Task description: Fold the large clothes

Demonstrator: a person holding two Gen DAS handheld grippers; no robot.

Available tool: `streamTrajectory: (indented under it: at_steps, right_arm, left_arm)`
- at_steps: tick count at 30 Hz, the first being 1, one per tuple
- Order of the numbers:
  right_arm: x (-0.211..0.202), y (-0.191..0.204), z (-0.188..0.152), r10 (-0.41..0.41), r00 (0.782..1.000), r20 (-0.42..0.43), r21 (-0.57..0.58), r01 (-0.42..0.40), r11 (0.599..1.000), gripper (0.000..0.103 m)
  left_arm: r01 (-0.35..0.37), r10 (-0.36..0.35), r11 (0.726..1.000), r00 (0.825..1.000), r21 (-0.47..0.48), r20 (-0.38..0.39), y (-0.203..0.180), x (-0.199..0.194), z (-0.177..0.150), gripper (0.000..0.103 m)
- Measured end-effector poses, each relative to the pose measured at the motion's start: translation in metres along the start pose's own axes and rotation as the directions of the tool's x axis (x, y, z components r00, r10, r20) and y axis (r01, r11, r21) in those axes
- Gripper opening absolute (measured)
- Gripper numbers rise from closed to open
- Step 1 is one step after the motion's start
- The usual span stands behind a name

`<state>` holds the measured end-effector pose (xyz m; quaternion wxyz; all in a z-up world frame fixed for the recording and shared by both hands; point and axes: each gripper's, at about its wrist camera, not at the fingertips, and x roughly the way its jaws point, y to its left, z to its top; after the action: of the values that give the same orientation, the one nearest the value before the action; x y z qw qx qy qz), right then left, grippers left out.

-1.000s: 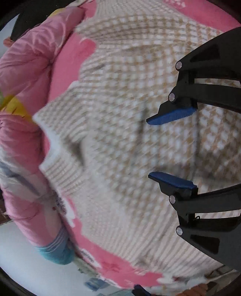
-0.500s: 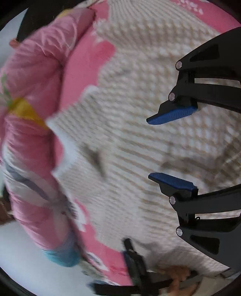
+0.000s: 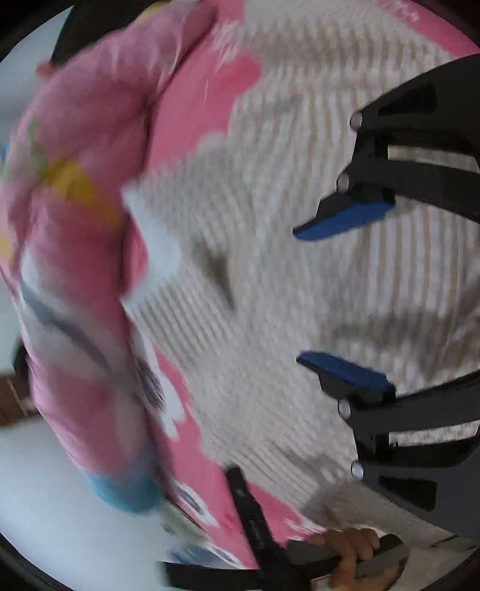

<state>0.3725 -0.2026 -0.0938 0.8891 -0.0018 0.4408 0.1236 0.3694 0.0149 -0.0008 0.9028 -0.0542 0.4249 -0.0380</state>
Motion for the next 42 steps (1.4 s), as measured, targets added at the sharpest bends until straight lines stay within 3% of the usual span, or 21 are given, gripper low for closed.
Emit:
streamTrajectory:
  at_steps: [1,3,6,9,11,13,15,18,20,22,24,30,42]
  right_arm:
    - [0.014,0.005,-0.004,-0.027,0.999,-0.029,-0.019,0.027,0.999,0.072]
    - [0.015,0.007,-0.009,-0.046,0.999,-0.004,-0.017,0.046,0.999,0.074]
    - [-0.02,0.0,-0.013,-0.036,0.999,0.019,0.064,0.034,0.997,0.074]
    - [-0.047,-0.015,-0.03,-0.093,0.992,0.085,0.079,0.086,0.993,0.074]
    - [-0.032,-0.033,-0.041,-0.143,0.989,0.035,0.116,0.138,0.984,0.074]
    - [-0.024,-0.047,-0.052,-0.093,0.995,0.025,0.144,0.089,0.986,0.074]
    - [-0.04,-0.042,-0.047,-0.129,0.992,0.019,0.142,0.125,0.982,0.074]
    - [-0.068,-0.039,-0.048,-0.153,0.983,0.1,0.121,0.141,0.983,0.079]
    - [-0.063,-0.044,-0.052,-0.196,0.977,0.084,0.132,0.184,0.974,0.085]
    - [-0.035,-0.06,-0.065,-0.182,0.983,0.014,0.162,0.178,0.971,0.089]
    - [-0.034,-0.062,-0.07,-0.169,0.984,0.05,0.164,0.158,0.974,0.09]
    - [-0.038,-0.054,-0.071,-0.188,0.981,0.053,0.155,0.178,0.972,0.097]
    - [-0.04,-0.052,-0.077,-0.194,0.978,0.07,0.157,0.181,0.971,0.097]
  left_arm:
    - [-0.001,0.001,1.0,1.0,0.027,-0.006,-0.01,-0.001,-0.004,0.083]
    - [0.005,-0.004,0.999,1.0,0.051,-0.015,-0.024,-0.003,-0.011,0.083]
    - [0.047,-0.047,0.995,0.999,0.09,-0.005,-0.047,-0.017,-0.026,0.083]
    - [0.056,-0.057,0.988,0.998,0.145,0.001,-0.066,-0.018,-0.038,0.083]
    - [0.042,-0.038,0.984,0.999,0.173,-0.027,-0.078,-0.012,-0.051,0.083]
    - [0.017,0.001,0.978,0.996,0.207,-0.085,-0.091,0.006,-0.066,0.084]
    - [-0.037,0.046,0.97,0.998,0.24,-0.032,-0.097,0.003,-0.076,0.086]
    - [-0.034,0.042,0.975,0.999,0.219,-0.031,-0.094,-0.002,-0.076,0.09]
    - [-0.015,0.023,0.982,0.999,0.188,-0.043,-0.086,0.0,-0.077,0.094]
    - [-0.012,0.02,0.983,0.999,0.185,-0.041,-0.085,0.001,-0.079,0.095]
    - [-0.026,0.033,0.98,0.999,0.198,-0.032,-0.086,0.001,-0.082,0.095]
    - [-0.007,0.009,0.983,1.0,0.185,-0.015,-0.082,0.003,-0.083,0.095]
    - [-0.011,0.015,0.982,1.0,0.19,-0.017,-0.083,0.003,-0.083,0.095]
